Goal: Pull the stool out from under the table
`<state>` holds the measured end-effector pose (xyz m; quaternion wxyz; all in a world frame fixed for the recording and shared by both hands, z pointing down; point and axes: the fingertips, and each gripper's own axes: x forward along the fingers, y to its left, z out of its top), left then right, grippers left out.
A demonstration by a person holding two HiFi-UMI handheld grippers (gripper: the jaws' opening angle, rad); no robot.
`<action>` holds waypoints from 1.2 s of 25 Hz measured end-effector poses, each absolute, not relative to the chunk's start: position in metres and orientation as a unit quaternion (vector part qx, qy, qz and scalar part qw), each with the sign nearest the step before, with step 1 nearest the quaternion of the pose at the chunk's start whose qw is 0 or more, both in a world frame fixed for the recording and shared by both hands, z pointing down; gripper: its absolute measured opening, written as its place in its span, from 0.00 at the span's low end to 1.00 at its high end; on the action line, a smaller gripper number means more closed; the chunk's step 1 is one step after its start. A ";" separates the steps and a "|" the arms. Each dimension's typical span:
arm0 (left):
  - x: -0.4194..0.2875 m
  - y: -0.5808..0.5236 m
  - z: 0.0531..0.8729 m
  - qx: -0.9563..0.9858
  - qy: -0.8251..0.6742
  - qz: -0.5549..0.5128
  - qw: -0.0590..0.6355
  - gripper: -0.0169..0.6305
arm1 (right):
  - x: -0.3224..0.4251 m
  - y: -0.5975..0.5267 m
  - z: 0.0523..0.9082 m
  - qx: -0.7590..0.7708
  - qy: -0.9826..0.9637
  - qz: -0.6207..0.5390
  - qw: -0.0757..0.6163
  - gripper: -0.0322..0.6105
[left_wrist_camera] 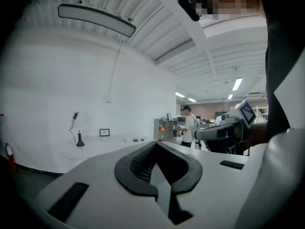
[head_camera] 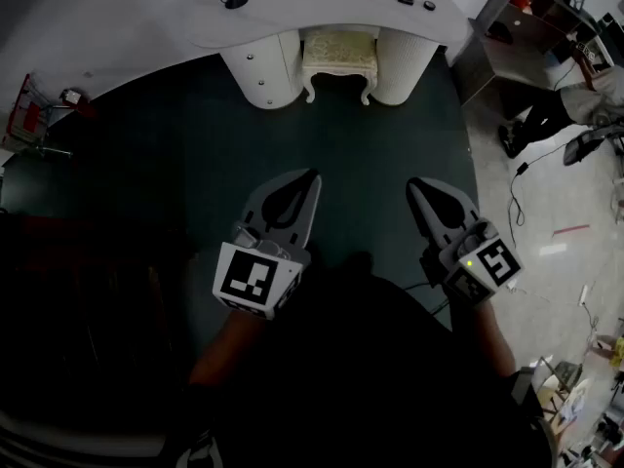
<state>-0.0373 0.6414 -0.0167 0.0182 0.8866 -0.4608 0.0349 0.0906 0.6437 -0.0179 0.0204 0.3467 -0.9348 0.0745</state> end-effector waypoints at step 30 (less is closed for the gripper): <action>-0.145 0.617 0.011 0.889 -0.454 0.054 0.032 0.05 | 0.001 0.618 0.003 0.360 -0.925 0.123 -0.013 0.08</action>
